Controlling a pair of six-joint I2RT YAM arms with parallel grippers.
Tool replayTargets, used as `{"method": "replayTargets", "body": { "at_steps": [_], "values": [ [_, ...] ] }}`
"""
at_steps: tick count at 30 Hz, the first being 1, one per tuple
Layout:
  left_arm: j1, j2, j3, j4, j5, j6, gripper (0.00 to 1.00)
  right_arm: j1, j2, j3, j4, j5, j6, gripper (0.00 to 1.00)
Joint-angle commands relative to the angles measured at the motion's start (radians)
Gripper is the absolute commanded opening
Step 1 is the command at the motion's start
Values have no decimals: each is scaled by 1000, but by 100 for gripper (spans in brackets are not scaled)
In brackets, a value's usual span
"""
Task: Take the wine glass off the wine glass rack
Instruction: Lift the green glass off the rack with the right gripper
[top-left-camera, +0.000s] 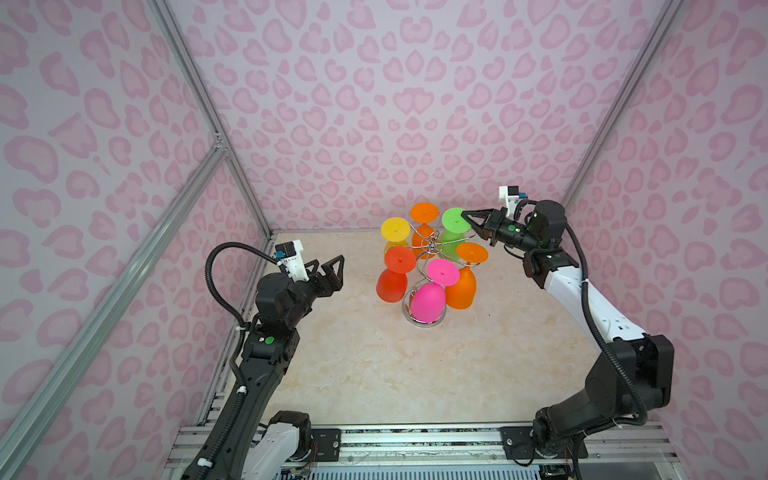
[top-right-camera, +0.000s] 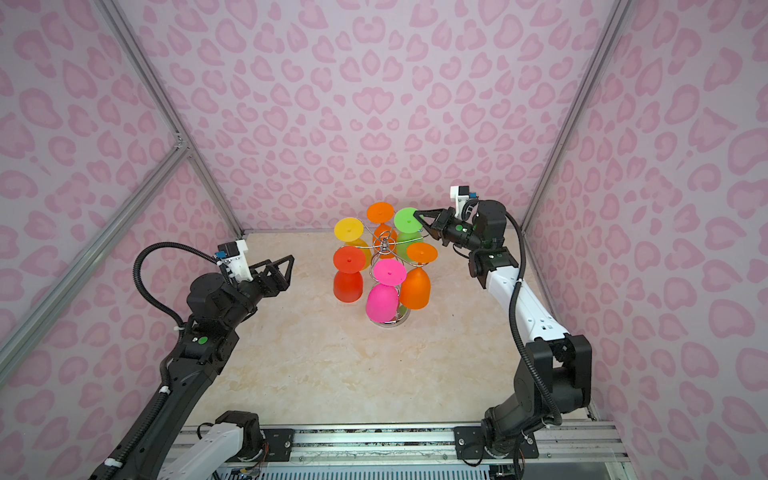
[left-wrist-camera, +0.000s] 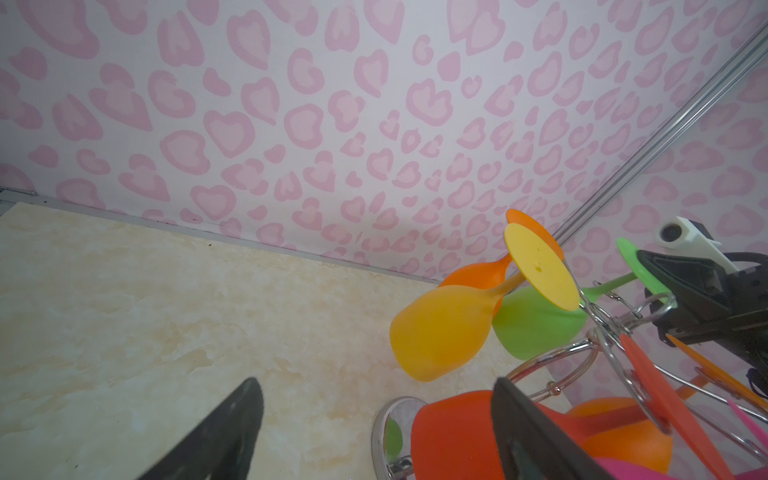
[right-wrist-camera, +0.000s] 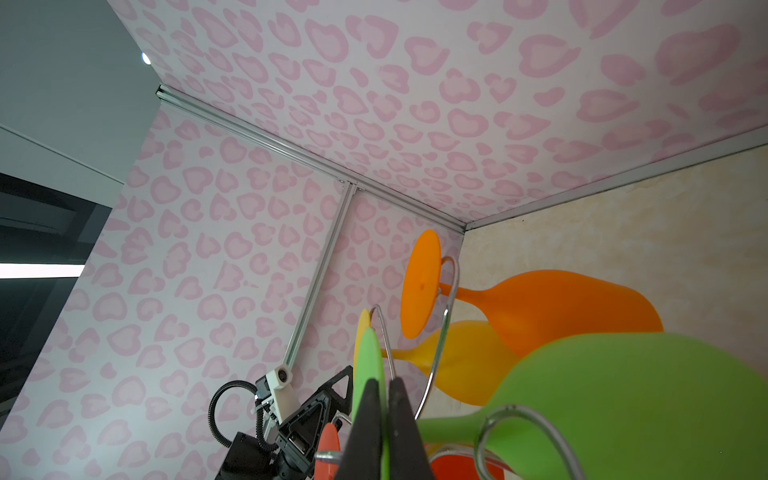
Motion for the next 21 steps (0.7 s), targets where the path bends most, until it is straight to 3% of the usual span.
{"method": "replayTargets", "body": {
  "at_steps": [1, 11, 21],
  "values": [
    [0, -9, -3, -2, 2, 7, 88, -4, 32, 35, 18, -2, 3, 0],
    [0, -21, 2, -2, 22, 0, 88, -72, 61, 76, 57, 20, 19, 0],
    [-1, -4, 69, 63, 147, -41, 88, -171, -72, 47, 215, 74, 82, 0]
  ]
}}
